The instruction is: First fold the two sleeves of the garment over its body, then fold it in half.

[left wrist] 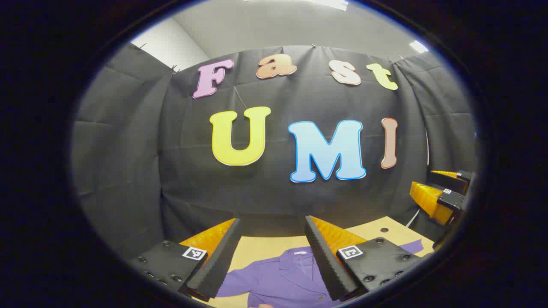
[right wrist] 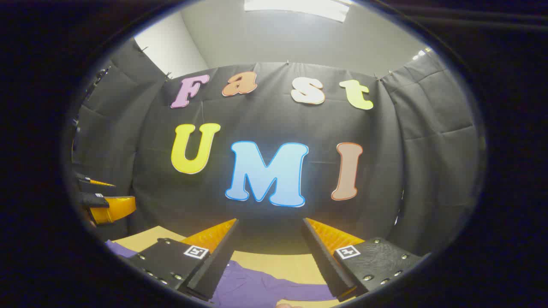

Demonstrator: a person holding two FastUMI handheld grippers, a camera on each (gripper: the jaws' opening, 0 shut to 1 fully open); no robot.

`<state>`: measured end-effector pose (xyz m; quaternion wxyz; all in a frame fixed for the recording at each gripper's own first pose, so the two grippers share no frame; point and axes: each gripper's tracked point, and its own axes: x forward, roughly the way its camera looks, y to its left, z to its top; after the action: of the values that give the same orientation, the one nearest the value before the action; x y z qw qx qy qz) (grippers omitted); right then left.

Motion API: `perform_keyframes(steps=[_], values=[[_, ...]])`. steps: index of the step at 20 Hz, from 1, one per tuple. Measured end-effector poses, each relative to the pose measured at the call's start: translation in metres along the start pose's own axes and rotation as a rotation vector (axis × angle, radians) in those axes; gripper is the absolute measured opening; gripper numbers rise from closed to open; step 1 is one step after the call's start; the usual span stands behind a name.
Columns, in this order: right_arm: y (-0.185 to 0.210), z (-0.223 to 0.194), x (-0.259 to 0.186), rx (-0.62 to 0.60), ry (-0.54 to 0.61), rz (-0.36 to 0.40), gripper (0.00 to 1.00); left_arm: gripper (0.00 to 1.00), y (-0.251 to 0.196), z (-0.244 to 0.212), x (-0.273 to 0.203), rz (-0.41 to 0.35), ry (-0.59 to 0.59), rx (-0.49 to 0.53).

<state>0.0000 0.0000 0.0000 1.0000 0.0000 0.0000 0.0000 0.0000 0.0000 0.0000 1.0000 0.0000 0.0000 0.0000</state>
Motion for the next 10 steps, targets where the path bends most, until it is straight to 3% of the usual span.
perform_keyframes(steps=[6,7,10], values=[[0.0032,-0.0046,0.0047,0.008,0.013,0.013,0.92,0.93,0.0037,0.0036,0.0,0.017,-0.009,0.012],[0.003,-0.0055,0.0053,0.01,0.013,0.015,0.96,0.93,0.0037,0.0034,-0.0003,0.02,-0.01,0.011],[0.0036,-0.0028,0.0071,0.022,0.006,0.02,0.92,0.93,0.0013,0.0057,-0.0012,0.024,-0.015,0.013]])
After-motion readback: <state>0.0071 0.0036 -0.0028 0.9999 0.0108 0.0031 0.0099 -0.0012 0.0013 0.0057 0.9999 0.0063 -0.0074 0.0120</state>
